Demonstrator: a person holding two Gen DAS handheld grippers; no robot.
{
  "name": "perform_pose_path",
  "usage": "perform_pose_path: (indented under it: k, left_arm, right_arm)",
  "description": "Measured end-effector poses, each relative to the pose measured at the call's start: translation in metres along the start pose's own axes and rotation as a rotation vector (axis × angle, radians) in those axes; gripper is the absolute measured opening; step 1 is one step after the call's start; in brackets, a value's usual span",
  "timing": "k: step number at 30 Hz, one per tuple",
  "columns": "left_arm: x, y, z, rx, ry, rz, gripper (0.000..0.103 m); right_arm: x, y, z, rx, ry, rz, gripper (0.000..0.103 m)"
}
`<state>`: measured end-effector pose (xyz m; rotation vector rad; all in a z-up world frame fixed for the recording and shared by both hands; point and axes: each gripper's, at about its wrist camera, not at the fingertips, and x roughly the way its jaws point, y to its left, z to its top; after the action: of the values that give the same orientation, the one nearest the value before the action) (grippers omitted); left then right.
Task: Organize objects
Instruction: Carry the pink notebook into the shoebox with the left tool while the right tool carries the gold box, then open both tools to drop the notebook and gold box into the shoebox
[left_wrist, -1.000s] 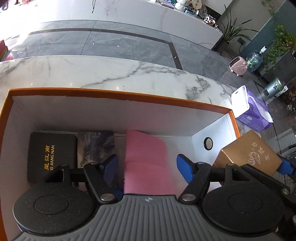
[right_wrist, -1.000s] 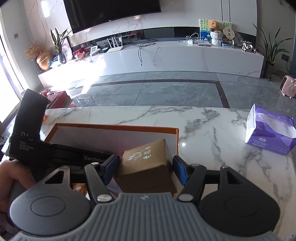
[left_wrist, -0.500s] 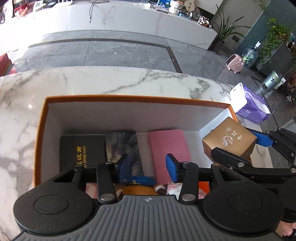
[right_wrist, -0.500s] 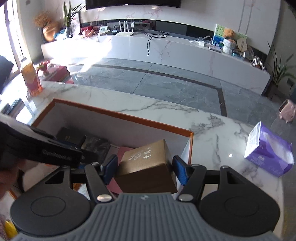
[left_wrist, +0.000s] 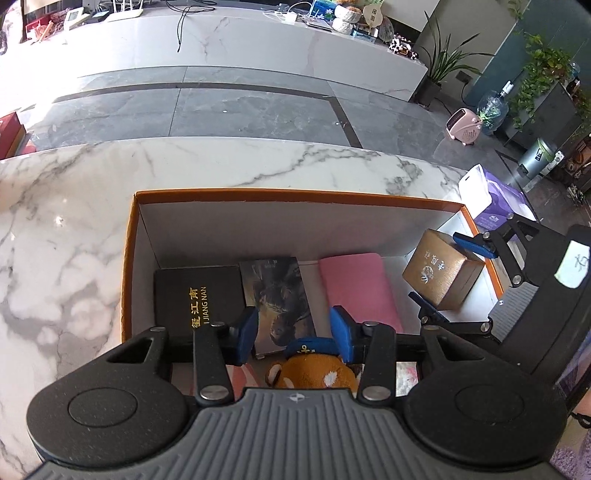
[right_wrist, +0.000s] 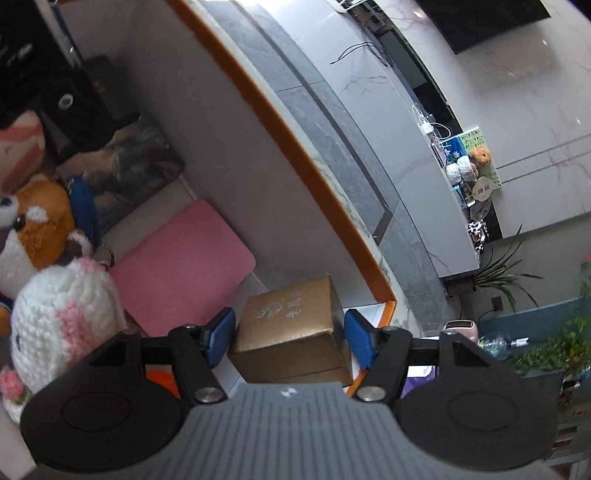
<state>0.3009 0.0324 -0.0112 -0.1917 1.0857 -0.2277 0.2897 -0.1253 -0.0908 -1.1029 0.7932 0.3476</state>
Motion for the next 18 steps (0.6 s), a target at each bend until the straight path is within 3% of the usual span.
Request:
perform_pose_path:
  k: [3, 5, 14, 18]
  left_arm:
    - [-0.001, 0.004, -0.001, -0.009, -0.004, -0.012, 0.05]
    - [-0.001, 0.008, -0.001, -0.016, -0.004, -0.015, 0.05]
    - [0.0, 0.016, -0.004, -0.031, 0.005, -0.024, 0.05]
    - [-0.001, 0.016, -0.004, -0.024, 0.006, -0.03, 0.05]
  right_arm:
    - [0.008, -0.002, 0.003, -0.016, 0.039, 0.053, 0.066]
    - [0.016, -0.01, 0.003, 0.039, 0.067, 0.133, 0.066]
    - [0.031, -0.047, 0.001, 0.35, 0.067, 0.334, 0.066]
    - [0.024, -0.059, 0.005, 0.444, 0.046, 0.312, 0.066]
